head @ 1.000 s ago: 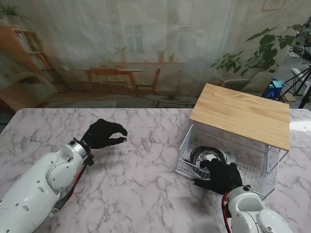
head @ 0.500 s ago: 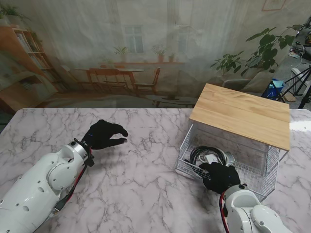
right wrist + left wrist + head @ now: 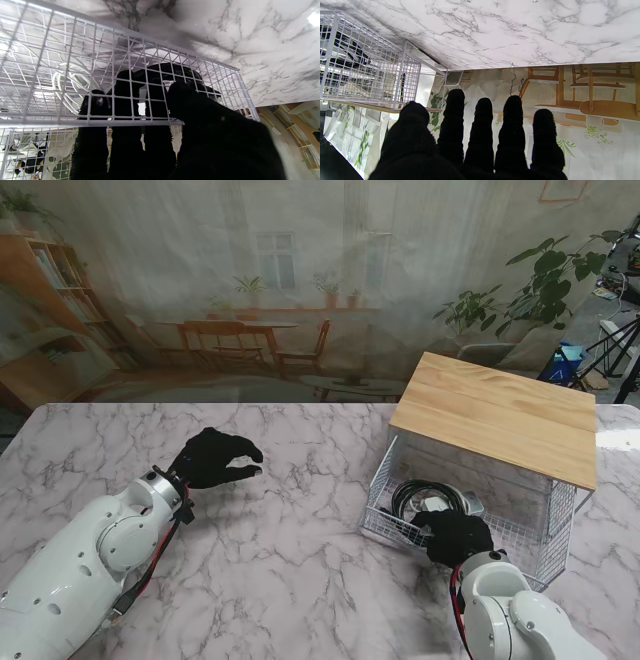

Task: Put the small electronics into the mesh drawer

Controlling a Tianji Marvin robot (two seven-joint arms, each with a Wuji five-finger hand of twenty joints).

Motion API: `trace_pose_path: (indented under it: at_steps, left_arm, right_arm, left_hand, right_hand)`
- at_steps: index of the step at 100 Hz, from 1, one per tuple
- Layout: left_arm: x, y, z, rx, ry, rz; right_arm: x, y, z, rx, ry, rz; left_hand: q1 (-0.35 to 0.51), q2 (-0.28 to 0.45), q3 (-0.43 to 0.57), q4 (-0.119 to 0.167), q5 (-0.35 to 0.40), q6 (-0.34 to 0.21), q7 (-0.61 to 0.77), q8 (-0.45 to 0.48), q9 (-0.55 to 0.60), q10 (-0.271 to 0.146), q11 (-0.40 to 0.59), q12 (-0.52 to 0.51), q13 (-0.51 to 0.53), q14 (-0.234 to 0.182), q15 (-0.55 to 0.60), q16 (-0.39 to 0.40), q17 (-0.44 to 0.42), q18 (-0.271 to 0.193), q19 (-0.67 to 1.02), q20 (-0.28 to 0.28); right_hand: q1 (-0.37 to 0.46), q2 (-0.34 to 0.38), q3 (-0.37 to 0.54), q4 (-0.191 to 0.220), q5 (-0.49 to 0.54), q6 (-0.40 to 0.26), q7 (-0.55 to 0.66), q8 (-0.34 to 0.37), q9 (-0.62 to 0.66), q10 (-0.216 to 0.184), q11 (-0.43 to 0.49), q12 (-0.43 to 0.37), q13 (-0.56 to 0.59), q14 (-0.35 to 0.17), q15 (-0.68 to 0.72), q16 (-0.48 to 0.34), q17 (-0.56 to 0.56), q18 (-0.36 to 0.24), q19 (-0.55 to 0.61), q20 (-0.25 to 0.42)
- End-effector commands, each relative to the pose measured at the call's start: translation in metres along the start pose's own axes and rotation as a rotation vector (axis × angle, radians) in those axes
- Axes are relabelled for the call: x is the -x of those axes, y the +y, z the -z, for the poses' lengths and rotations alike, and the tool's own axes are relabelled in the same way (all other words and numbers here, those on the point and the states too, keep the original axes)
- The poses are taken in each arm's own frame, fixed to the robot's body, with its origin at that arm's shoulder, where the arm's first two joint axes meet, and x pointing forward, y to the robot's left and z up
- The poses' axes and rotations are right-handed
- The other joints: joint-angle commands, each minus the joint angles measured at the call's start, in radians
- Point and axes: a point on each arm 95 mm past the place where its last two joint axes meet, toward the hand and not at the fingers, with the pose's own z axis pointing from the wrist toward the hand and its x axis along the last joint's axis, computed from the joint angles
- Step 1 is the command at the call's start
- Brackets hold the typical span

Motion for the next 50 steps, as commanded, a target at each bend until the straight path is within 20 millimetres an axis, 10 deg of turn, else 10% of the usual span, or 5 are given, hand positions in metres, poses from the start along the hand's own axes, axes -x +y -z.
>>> trace_pose_path:
  at_steps: [1, 50]
  left_arm:
    - [0.000, 0.002, -0.001, 0.019, 0.000, -0.001]
    - [-0.002, 0.003, -0.005, 0.028, 0.010, 0.005]
  right_arm:
    - [0.001, 0.001, 0.000, 0.012, 0.003, 0.011]
    - [0.014, 0.011, -0.010, 0.084, -0.032, 0.035]
  left_hand:
    - [0.023, 0.025, 0.002, 0.003, 0.002, 0.011, 0.012, -0.003, 0.018, -0.008, 0.001, 0.013, 0.009, 0.009, 0.018, 0.010, -0.019, 0.034, 0.019, 0.017]
    - [0.024, 0.026, 0.002, 0.003, 0.002, 0.010, 0.014, -0.003, 0.018, -0.009, 0.001, 0.013, 0.009, 0.008, 0.018, 0.010, -0.019, 0.033, 0.019, 0.017]
  right_hand:
    - [0.068, 0.062, 0.049, 0.002, 0.096, -0.072, 0.105, 0.012, 0.033, -0.019, -0.001, 0.017, 0.026, -0.003, 0.066, 0.024, 0.002, -0.028, 0.024, -0.006]
    - [0.074, 0.073, 0.049, -0.012, 0.161, -0.052, 0.122, 0.019, 0.033, -0.028, -0.003, 0.027, 0.016, -0.012, 0.083, 0.040, 0.013, -0.047, 0.047, -0.007]
